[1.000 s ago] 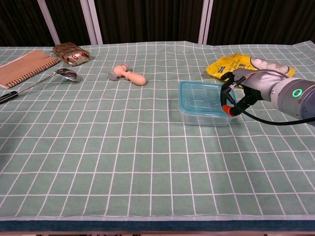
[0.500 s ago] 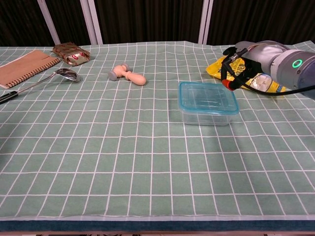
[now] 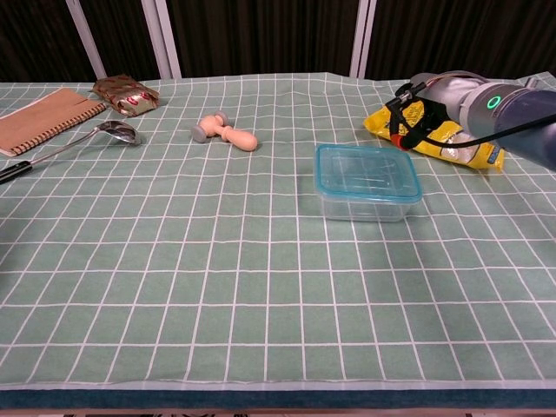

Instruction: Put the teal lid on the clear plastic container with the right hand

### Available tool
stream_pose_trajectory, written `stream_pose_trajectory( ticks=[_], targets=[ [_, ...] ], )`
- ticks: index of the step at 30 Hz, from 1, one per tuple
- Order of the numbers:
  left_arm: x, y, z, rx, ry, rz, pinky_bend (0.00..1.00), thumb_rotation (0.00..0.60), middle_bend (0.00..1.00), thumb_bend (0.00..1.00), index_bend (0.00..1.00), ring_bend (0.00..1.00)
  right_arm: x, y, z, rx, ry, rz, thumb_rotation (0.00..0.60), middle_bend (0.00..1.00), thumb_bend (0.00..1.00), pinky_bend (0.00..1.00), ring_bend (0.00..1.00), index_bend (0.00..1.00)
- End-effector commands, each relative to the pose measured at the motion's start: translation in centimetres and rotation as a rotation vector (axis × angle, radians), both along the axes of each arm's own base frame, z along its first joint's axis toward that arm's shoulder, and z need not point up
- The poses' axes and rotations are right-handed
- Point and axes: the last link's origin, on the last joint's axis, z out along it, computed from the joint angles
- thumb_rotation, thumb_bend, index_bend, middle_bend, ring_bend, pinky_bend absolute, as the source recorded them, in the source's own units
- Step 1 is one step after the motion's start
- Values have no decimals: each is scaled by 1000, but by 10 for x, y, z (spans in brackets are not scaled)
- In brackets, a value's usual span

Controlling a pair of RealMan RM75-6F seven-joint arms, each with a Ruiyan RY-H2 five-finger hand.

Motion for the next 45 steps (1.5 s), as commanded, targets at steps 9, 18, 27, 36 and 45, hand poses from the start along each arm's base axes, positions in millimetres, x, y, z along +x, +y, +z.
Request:
stream_pose_trajectory(
  ticks=[9,18,27,36,45],
  targets=[
    [0,-1,2,0,-4,-5,0,600,0,318,106,0,-2,5,-9,21,-7,3,600,0,517,0,0,665],
    [1,-2,2,-3,-8,-3,0,600,0,318,106,0,-7,6,-12,20,-11,-2,600,0,518,0,0,665],
    [0,-1,2,-3,-6,0,0,600,0,318,106,0,-18,11,-15,45,5,-14,600,0,517,0,0,667],
    [0,-2,1,-2,-6,1,0,600,0,318,106,0,-21,15,-22,75,29,-6,600,0,517,0,0,672],
    [0,-2,2,0,-6,1,0,600,0,318,106,0,-15,21,-27,93,23,15,600,0,517,0,0,672]
  ],
)
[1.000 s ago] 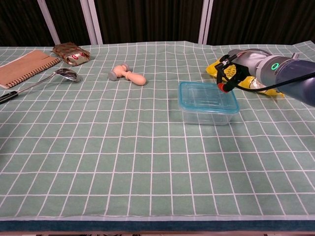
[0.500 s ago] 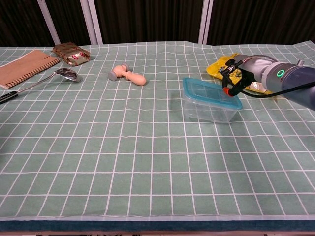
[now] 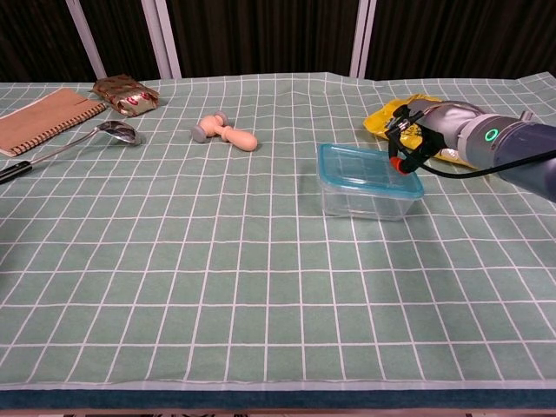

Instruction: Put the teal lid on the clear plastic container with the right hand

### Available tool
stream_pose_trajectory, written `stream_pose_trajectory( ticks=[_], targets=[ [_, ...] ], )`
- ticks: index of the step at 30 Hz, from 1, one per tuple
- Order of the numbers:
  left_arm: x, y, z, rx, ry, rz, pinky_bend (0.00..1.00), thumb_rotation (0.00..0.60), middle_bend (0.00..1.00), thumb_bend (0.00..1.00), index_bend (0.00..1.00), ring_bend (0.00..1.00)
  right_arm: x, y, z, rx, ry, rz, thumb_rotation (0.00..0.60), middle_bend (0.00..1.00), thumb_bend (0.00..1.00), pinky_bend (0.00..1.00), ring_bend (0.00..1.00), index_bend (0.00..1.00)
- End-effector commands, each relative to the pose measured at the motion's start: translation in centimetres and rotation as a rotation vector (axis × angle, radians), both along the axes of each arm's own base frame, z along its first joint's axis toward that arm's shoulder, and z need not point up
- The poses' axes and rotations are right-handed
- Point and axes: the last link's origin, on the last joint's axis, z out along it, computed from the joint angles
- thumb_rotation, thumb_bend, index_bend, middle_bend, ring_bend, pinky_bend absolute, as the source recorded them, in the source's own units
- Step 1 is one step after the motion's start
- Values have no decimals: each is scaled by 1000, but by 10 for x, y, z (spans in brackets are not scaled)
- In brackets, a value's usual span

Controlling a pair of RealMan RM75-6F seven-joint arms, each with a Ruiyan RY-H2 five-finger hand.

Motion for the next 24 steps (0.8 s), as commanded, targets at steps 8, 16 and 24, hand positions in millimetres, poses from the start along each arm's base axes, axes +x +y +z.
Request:
stream_pose_trajectory(
  ticks=[8,16,24],
  targets=[
    [0,0,1,5,0,1,0,600,0,318,106,0,1,4,-11,20,4,2,600,0,517,0,0,679],
    [0,1,1,5,0,-1,0,600,0,318,106,0,0,5,-14,28,12,5,600,0,518,0,0,682],
    [0,1,2,13,4,-4,0,600,0,318,106,0,5,5,-10,13,-11,9,600,0,517,0,0,683]
  ],
)
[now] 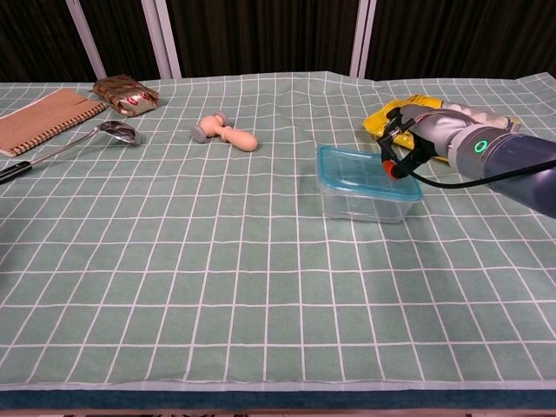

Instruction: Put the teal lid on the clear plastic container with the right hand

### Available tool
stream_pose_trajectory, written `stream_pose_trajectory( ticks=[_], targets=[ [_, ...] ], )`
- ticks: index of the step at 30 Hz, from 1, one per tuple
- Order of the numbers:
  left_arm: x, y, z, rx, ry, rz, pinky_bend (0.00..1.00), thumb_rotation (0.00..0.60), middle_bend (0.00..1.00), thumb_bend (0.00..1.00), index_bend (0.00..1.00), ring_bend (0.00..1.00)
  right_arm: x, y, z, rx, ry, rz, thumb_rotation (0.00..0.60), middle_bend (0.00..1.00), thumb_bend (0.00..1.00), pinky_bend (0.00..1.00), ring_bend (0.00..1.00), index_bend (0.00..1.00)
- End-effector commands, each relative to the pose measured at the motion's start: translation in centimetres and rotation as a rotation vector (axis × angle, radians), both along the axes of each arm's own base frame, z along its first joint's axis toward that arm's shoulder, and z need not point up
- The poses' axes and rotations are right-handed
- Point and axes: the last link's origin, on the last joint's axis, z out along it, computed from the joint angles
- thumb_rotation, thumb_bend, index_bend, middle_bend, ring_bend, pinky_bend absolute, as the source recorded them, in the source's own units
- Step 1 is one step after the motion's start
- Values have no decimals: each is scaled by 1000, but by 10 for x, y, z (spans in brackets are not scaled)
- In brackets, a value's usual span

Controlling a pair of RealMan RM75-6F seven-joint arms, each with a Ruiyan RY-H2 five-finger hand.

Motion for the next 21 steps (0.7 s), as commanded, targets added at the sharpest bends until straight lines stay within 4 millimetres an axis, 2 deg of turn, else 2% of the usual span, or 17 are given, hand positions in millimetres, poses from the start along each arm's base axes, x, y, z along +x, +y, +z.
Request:
stream_pose_trajectory(
  ticks=[1,5,11,16,21],
  targets=[
    [0,0,0,2,-1,0,0,600,0,318,106,0,7,-2,7,-26,-24,14,600,0,517,0,0,683],
    [0,1,0,2,-1,1,0,600,0,318,106,0,21,-5,25,-80,-64,55,600,0,517,0,0,683],
    [0,0,0,2,-2,1,0,600,0,318,106,0,34,3,45,-130,-98,116,600,0,517,0,0,683],
    [0,0,0,5,-4,0,0,600,0,318,106,0,40,18,44,-102,-94,156,600,0,517,0,0,683],
    [0,0,0,2,-3,-1,0,600,0,318,106,0,44,38,32,-52,-95,189,600,0,517,0,0,683]
  ],
)
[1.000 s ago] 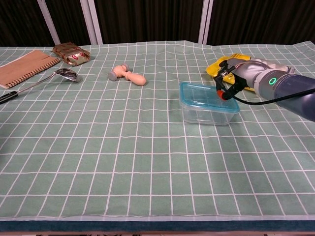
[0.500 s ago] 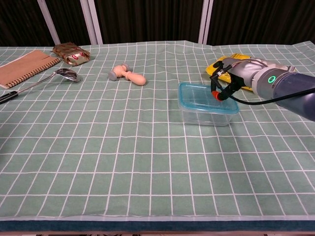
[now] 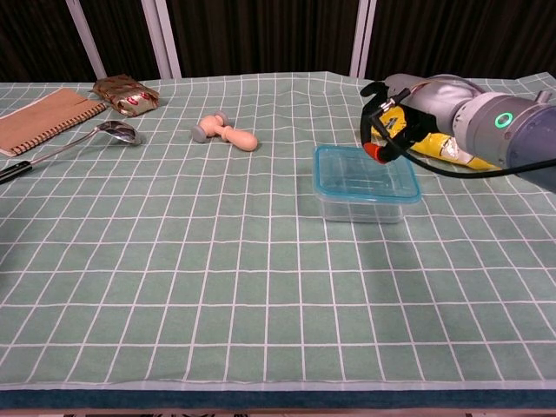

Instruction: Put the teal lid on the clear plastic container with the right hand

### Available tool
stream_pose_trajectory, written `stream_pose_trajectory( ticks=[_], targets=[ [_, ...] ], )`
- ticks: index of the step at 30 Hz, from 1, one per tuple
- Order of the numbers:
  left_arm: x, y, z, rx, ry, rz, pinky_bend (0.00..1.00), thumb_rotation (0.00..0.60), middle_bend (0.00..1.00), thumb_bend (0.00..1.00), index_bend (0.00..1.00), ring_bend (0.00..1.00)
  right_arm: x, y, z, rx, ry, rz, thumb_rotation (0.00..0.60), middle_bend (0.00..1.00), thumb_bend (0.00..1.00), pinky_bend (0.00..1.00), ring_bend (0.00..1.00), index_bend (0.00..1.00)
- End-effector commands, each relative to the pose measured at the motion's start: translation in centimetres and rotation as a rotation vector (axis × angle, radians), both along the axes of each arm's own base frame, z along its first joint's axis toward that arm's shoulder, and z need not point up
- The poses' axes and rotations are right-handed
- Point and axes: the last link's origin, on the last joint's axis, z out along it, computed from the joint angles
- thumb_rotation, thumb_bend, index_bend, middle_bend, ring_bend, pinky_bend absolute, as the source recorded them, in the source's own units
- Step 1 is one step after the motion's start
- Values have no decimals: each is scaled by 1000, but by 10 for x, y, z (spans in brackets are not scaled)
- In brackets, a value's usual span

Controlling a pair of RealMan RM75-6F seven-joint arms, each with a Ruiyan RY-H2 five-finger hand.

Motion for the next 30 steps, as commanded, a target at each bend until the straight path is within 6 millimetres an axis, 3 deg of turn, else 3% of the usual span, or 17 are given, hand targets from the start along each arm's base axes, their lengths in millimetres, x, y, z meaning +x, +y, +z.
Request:
stream_pose_trajectory(
  ticks=[1,11,30],
  targets=[
    [0,0,0,1,0,0,0,600,0,318,106,0,1,12,-9,26,8,18,600,0,517,0,0,682],
    [-1,1,2,6,-2,0,0,600,0,319,106,0,11,14,-37,54,5,46,600,0,517,0,0,683],
    [-1,1,2,6,0,1,0,600,0,319,106,0,7,13,-35,56,8,32,600,0,518,0,0,689]
  ],
)
